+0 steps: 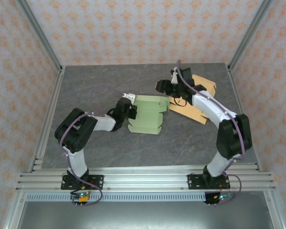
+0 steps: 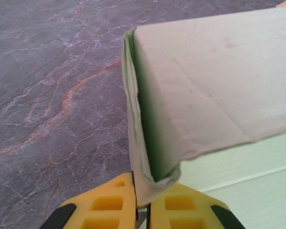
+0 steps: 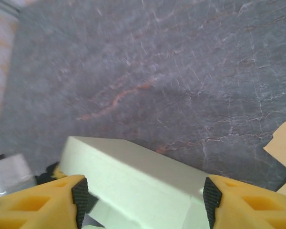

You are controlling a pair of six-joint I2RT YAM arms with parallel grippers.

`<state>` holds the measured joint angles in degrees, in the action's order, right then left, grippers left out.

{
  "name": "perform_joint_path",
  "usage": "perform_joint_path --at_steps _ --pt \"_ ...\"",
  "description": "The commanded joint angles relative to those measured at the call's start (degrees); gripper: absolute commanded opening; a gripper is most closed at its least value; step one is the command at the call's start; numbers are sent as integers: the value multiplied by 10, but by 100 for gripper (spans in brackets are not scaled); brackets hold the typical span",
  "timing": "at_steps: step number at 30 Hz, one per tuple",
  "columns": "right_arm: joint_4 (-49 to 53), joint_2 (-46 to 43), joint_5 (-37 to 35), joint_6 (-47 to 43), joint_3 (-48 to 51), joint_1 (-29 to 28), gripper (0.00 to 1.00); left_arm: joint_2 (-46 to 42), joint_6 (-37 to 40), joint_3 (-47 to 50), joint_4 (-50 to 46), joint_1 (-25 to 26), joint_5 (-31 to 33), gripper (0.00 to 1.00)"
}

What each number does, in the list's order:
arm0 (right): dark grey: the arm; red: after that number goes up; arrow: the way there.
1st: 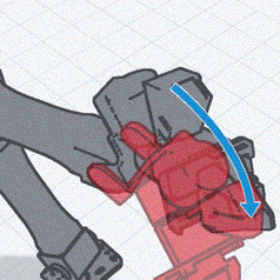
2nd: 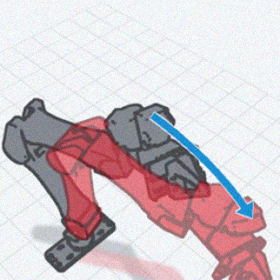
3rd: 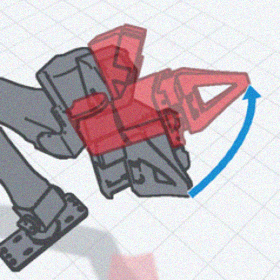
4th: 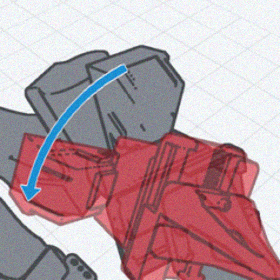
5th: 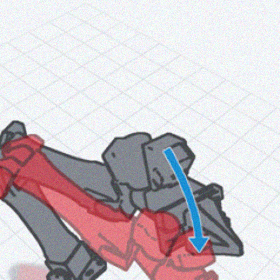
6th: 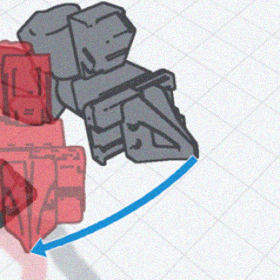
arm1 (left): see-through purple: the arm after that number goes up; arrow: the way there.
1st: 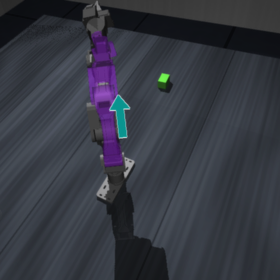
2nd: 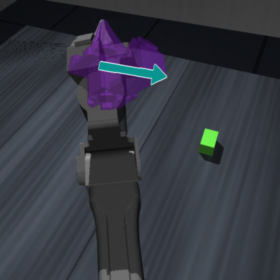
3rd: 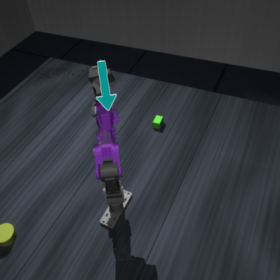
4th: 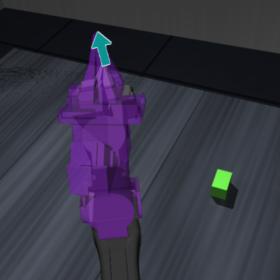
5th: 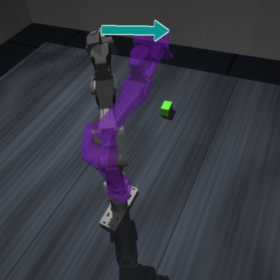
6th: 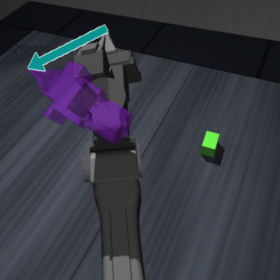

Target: Fold the paper box

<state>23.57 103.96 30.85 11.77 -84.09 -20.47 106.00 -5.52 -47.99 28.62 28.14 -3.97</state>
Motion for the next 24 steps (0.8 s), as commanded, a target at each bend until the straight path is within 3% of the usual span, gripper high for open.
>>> perform_joint_path --at_steps 1,6,11,24 --pt "125 51 1 -118 -72 -6 68 -14 27 -5 21 0 -36 12" --pt "203 112 14 -179 -152 -8 68 -5 41 -19 13 0 -83 12" --pt "215 128 59 -197 -139 -20 66 -1 46 -24 5 0 -89 12" --pt "132 87 65 -80 -10 -56 51 -8 42 9 44 0 -77 13"
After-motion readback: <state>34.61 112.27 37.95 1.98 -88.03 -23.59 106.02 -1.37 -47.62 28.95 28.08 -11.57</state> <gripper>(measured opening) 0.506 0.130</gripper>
